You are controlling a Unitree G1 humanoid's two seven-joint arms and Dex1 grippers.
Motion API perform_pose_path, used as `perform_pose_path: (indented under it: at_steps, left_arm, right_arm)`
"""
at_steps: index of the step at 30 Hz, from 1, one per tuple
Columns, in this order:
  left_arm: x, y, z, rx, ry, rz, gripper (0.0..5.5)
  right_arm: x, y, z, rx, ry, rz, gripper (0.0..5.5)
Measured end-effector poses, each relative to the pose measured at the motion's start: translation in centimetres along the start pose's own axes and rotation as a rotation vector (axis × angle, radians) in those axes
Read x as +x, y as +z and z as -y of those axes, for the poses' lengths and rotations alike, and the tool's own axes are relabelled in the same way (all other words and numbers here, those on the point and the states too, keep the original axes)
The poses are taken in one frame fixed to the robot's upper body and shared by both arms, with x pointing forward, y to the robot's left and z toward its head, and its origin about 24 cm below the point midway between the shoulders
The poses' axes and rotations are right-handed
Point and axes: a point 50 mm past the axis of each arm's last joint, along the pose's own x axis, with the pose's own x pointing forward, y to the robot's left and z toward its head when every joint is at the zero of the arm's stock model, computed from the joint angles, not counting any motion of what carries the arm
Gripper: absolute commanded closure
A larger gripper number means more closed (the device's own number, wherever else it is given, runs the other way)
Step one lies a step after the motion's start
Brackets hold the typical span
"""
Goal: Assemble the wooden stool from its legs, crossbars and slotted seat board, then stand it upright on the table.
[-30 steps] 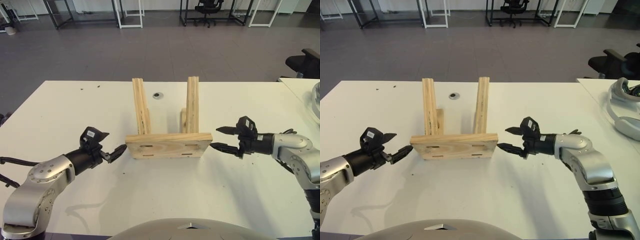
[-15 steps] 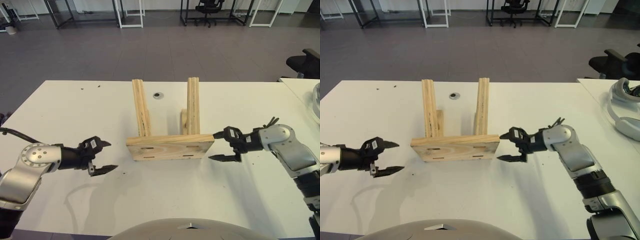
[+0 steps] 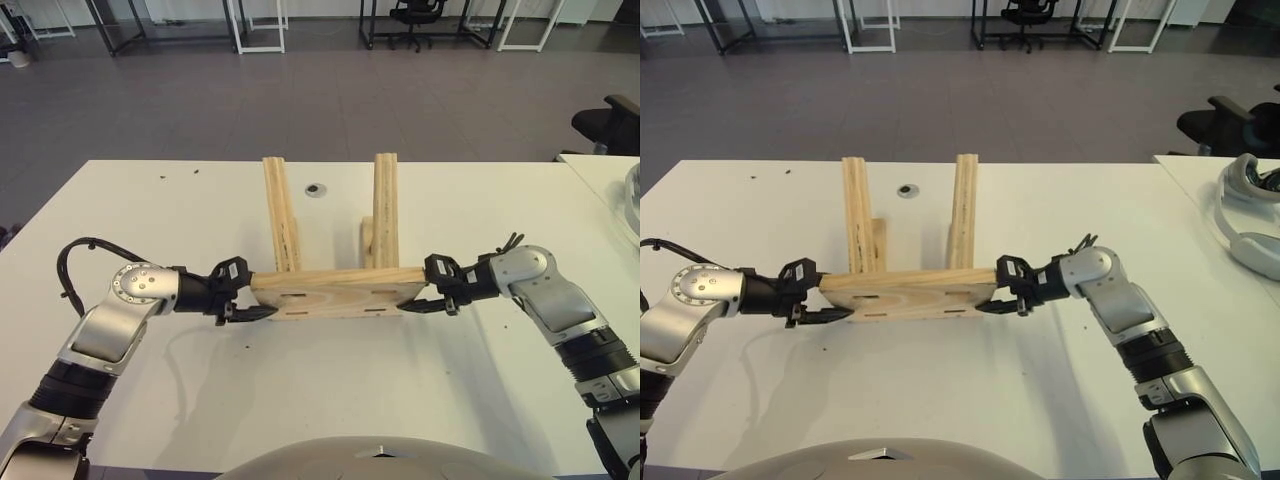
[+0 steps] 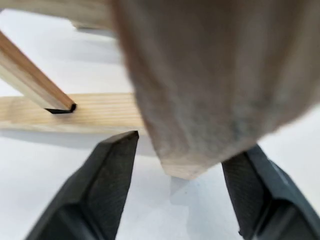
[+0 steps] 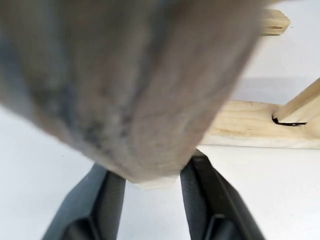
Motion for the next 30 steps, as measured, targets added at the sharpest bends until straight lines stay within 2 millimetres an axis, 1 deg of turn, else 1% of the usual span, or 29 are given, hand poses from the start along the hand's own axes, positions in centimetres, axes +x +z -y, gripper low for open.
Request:
perform_pose_path:
  at_steps: [5, 8, 10, 12, 16, 17, 18, 20, 22, 24, 25, 30]
  left_arm:
    - [-0.2, -0.3, -0.2, 0.03, 0.015, -0.017, 3.95]
    - [-0.2, -0.2, -0.2, 0.019, 0.008, -0.009, 3.96]
    - [-1.0, 0.7, -0.2, -0.023, 0.002, 0.038, 3.96]
    - [-2.3, 1.9, -0.1, -0.07, -0.026, 0.081, 3.96]
    - [-6.1, 4.4, -0.3, -0.258, -0.117, 0.183, 3.96]
    - [-6.9, 5.0, -0.5, -0.328, -0.143, 0.209, 3.96]
    - [-7.6, 5.4, -0.6, -0.382, -0.165, 0.232, 3.97]
    - [-8.8, 5.9, -0.7, -0.493, -0.221, 0.288, 4.01]
    - [-10.4, 6.6, -0.4, -0.623, -0.304, 0.346, 4.08]
    - [-11.6, 7.5, 0.2, -0.763, -0.421, 0.395, 4.18]
    - [-12.1, 7.9, 0.5, -0.823, -0.46, 0.392, 4.18]
    - [-12.8, 8.5, 1.5, -1.053, -0.577, 0.35, 4.18]
  right_arm:
    - [0.3, 0.2, 0.1, -0.013, 0.019, 0.001, 4.11]
    - [0.3, 0.4, 0.2, 0.011, 0.032, 0.001, 4.11]
    - [-0.4, 1.3, 0.7, 0.037, 0.059, 0.018, 4.11]
    - [-1.7, 2.6, 1.0, 0.082, 0.107, 0.05, 4.11]
    - [-4.7, 6.8, 2.2, 0.209, 0.242, 0.151, 4.11]
    - [-5.3, 8.0, 2.6, 0.26, 0.276, 0.187, 4.11]
    - [-5.8, 8.8, 2.9, 0.309, 0.303, 0.216, 4.11]
    - [-6.4, 10.0, 3.2, 0.428, 0.368, 0.273, 4.12]
    - [-6.8, 11.0, 3.2, 0.572, 0.468, 0.326, 4.15]
    - [-7.2, 11.6, 2.7, 0.734, 0.579, 0.35, 4.15]
    - [-7.4, 11.9, 2.4, 0.804, 0.629, 0.348, 4.15]
    - [-7.7, 12.1, 1.0, 1.074, 0.773, 0.276, 4.15]
